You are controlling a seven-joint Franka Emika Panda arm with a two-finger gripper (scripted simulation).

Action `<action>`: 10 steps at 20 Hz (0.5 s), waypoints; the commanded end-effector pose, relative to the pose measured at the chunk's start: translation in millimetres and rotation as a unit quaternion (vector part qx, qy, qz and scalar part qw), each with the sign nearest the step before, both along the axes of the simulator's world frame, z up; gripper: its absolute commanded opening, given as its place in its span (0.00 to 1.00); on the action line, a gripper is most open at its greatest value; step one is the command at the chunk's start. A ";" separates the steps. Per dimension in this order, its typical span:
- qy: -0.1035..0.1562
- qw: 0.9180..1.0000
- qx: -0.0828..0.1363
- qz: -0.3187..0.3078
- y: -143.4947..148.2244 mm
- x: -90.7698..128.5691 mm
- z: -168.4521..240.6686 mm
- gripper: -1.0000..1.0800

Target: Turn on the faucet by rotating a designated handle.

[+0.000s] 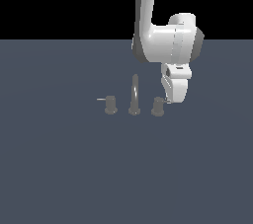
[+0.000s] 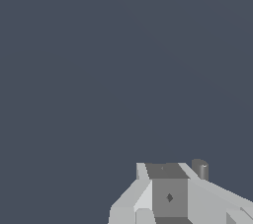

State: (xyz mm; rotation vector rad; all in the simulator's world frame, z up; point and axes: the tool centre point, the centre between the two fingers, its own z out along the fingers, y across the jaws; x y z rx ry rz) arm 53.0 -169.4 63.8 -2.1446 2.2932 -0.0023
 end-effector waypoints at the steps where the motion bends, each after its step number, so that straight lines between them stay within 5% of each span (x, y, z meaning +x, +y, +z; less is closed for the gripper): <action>1: 0.001 1.000 0.000 -0.001 -5.1 -9.6 -0.1 0.00; 10: -0.001 1.000 0.000 0.000 2.8 -23.5 0.0 0.00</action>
